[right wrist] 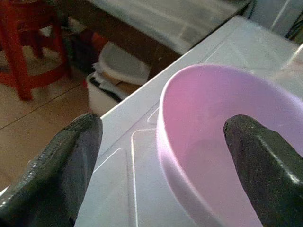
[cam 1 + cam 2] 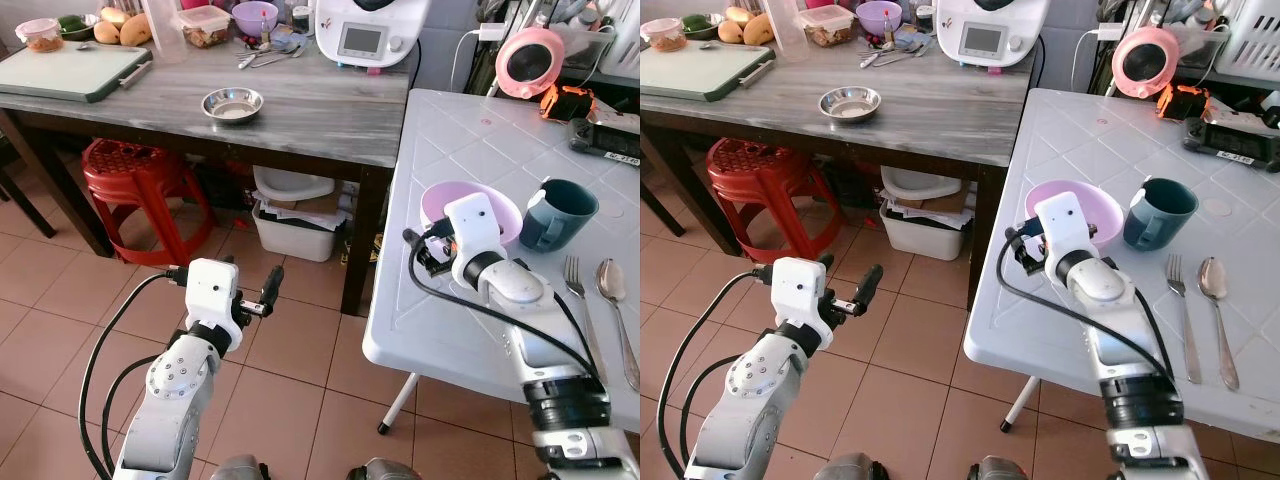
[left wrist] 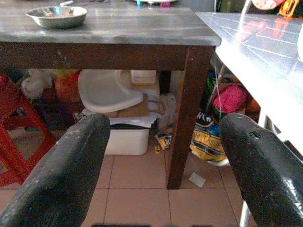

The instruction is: Setting the table

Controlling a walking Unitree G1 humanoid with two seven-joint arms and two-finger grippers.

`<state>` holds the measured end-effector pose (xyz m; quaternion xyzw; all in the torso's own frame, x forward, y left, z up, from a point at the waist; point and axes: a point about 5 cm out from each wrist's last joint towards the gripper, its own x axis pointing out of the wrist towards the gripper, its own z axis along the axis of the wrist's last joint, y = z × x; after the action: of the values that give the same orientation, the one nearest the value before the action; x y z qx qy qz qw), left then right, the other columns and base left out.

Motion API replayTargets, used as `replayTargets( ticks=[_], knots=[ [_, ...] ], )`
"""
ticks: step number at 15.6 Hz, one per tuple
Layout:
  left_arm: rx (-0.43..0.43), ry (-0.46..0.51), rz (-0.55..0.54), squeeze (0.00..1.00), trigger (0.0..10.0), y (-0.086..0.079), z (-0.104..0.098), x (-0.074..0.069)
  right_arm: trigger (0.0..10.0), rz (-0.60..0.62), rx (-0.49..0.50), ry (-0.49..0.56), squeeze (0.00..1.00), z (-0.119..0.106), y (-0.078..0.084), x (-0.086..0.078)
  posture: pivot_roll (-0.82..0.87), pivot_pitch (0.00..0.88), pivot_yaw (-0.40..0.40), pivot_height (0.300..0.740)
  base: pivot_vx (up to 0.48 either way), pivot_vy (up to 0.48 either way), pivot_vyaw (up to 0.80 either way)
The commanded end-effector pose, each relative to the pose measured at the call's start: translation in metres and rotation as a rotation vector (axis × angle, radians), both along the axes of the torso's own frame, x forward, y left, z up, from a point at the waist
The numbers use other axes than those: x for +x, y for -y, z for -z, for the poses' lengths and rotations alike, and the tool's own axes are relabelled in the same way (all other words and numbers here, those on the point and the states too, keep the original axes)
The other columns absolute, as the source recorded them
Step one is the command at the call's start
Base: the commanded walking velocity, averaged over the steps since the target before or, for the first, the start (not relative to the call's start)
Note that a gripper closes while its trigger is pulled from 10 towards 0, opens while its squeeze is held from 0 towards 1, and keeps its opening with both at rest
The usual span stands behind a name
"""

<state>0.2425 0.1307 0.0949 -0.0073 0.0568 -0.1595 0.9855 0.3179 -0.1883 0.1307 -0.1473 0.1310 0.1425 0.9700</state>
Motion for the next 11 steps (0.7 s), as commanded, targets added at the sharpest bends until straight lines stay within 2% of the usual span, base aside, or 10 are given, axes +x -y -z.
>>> replayTargets(
  ticks=[1,2,5,7,8,9,11],
  knots=[
    [0.009,0.009,0.021,0.00,10.0,0.001,-0.004,0.000,10.0,-0.008,0.011,0.003,0.00,-0.007,0.003,0.004,0.03,0.019,0.012,0.740,0.000,0.000,0.00],
    [0.011,0.005,0.025,0.00,10.0,0.002,-0.004,0.000,10.0,-0.061,0.011,-0.041,0.00,-0.006,0.002,0.005,0.03,0.021,0.011,0.740,0.000,0.000,0.00],
    [0.018,-0.005,0.031,0.00,10.0,0.003,-0.002,-0.001,10.0,-0.106,0.005,-0.107,0.00,-0.006,0.006,0.007,0.03,0.024,0.007,0.740,0.000,0.000,0.00],
    [0.022,-0.012,0.033,0.00,10.0,0.003,-0.002,-0.002,3.3,-0.130,0.001,-0.162,0.00,-0.003,0.011,0.006,0.03,0.026,0.007,0.740,0.000,0.000,0.00],
    [0.023,-0.016,0.034,0.00,10.0,0.003,-0.001,-0.002,0.7,-0.144,-0.009,-0.182,0.00,-0.001,0.012,0.005,0.03,0.027,0.007,0.740,0.000,0.000,0.00],
    [0.027,-0.023,0.039,0.00,10.0,0.003,0.000,-0.003,0.0,-0.155,-0.011,-0.212,0.00,0.001,0.015,0.003,0.03,0.026,0.006,0.740,0.000,0.000,0.00],
    [0.028,-0.027,0.043,0.00,10.0,0.004,0.000,-0.003,0.0,-0.165,-0.022,-0.236,0.00,0.003,0.019,0.001,0.02,0.026,0.006,0.740,0.000,0.000,0.00]
  ],
)
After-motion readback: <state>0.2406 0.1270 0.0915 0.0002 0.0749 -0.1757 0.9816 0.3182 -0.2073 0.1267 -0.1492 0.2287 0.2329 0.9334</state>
